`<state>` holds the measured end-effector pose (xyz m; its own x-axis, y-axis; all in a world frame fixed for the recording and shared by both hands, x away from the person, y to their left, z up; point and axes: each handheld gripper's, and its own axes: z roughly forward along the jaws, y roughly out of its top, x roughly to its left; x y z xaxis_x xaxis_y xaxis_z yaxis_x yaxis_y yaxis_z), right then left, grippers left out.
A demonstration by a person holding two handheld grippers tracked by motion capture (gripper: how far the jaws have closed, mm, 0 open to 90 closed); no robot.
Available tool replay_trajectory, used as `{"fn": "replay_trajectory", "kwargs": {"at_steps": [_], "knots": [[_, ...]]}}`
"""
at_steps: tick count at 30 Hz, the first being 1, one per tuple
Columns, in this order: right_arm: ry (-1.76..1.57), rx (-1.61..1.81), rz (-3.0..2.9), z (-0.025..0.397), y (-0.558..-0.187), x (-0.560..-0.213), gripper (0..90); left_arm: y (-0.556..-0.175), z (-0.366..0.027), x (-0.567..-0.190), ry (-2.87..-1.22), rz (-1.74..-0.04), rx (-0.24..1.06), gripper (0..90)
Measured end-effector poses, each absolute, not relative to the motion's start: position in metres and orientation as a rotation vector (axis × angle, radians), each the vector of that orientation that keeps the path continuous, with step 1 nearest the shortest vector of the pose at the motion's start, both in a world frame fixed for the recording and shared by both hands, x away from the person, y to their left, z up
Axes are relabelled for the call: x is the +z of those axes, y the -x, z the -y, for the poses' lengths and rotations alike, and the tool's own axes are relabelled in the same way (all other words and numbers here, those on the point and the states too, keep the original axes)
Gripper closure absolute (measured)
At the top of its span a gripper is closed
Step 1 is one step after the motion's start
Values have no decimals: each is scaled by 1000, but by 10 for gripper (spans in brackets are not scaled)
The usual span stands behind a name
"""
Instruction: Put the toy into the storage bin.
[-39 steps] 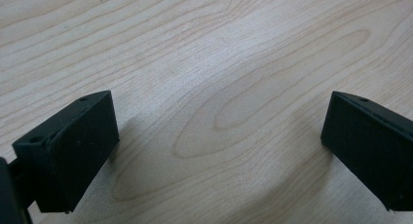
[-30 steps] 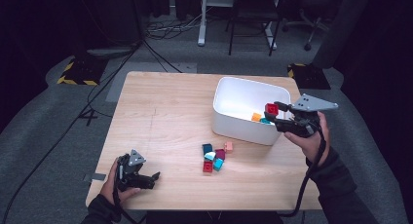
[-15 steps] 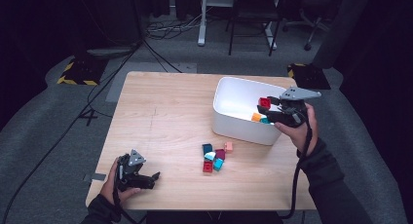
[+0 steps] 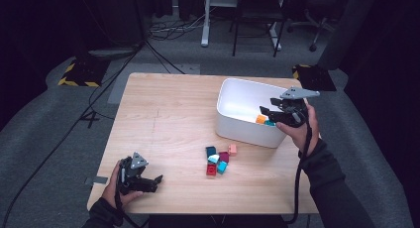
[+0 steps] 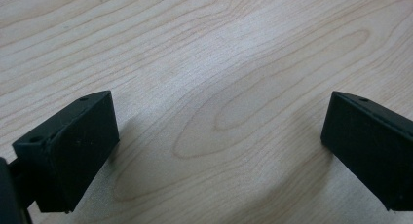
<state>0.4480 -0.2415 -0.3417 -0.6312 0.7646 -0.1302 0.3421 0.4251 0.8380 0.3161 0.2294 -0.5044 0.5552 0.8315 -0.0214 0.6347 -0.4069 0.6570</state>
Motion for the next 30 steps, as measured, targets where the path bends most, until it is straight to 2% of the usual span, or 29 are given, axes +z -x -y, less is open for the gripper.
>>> {"fn": "replay_trajectory", "kwargs": {"at_steps": [8, 17, 30], "knots": [[-896, 1145, -2183, 242, -437, -340, 460, -316, -229, -504, -2172, -1172, 412, 5], [-803, 1270, -2198, 246, -404, -335, 450, -316, -229, -504, -2172, -1172, 413, 5], [-698, 1314, -2258, 238, -367, -362, 449, -316, -229, -504, -2172, -1172, 412, 5]]}}
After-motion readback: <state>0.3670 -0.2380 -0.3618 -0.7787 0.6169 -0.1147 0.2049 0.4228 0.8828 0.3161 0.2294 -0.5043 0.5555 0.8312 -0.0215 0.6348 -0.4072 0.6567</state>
